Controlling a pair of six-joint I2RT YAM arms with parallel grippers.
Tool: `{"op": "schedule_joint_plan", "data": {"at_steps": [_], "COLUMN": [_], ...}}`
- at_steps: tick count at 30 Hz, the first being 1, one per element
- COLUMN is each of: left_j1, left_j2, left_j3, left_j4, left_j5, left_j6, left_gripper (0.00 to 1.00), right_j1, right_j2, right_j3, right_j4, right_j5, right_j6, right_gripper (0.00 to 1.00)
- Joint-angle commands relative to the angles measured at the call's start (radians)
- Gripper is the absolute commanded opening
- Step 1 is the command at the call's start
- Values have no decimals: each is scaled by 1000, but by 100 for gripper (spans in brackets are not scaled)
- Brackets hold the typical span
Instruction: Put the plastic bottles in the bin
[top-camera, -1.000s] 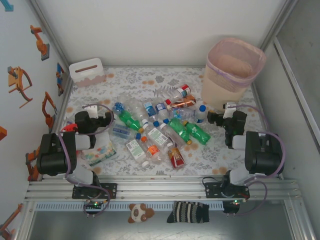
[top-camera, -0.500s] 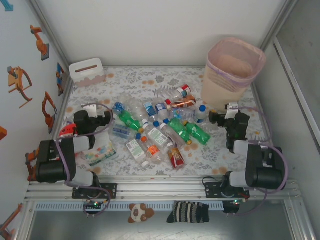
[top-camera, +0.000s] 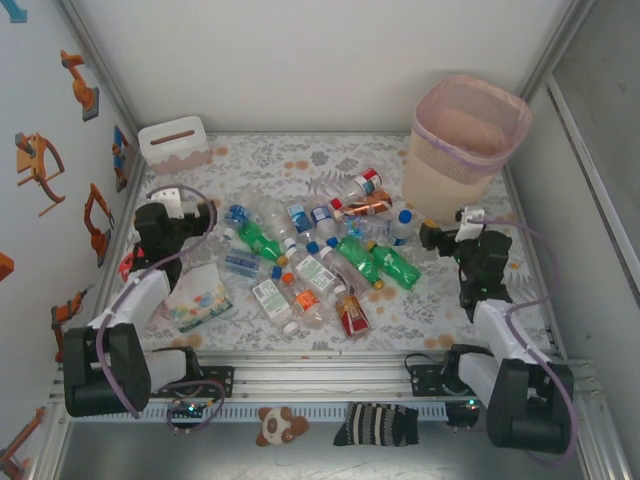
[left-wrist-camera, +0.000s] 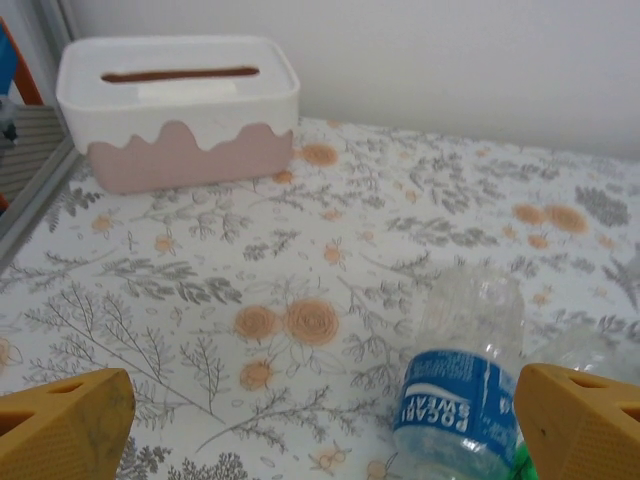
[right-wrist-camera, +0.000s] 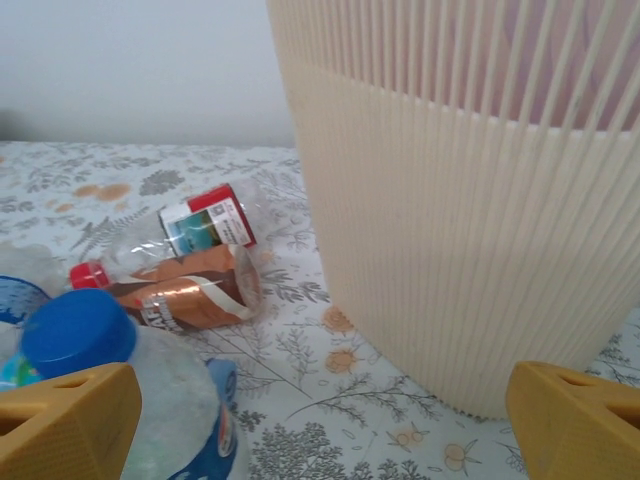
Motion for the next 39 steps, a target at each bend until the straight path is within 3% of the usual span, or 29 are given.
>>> {"op": "schedule_joint_plan", "data": {"at_steps": [1,5,9,21,28,39], "left_j1": [-9,-7,-6,11,15,22], "left_j2": [-64,-120,-157,-198,-236,-266], "left_j3": [65,120,176,349,334,271], "left_j4": [-192,-334,-447,-750,-744,-692], "left_j5": [-20,1,89,178,193,179], "left_j6": [-100,-183,-197,-94,4,6], "left_gripper": [97,97,97,97,97,97], "right_j1": [-2,1,36,178,230,294], "right_j2": [-45,-51,-14,180,260,252], "right_j3": [16,24,33,136,218,242], "right_j4": [-100,-113,-94,-109,-178,-266], "right_j5": [-84,-146,-164,-120,-65,124], "right_j6": [8,5,-20,-119,-144,52], "right_gripper": [92,90,87,83,81,77]}}
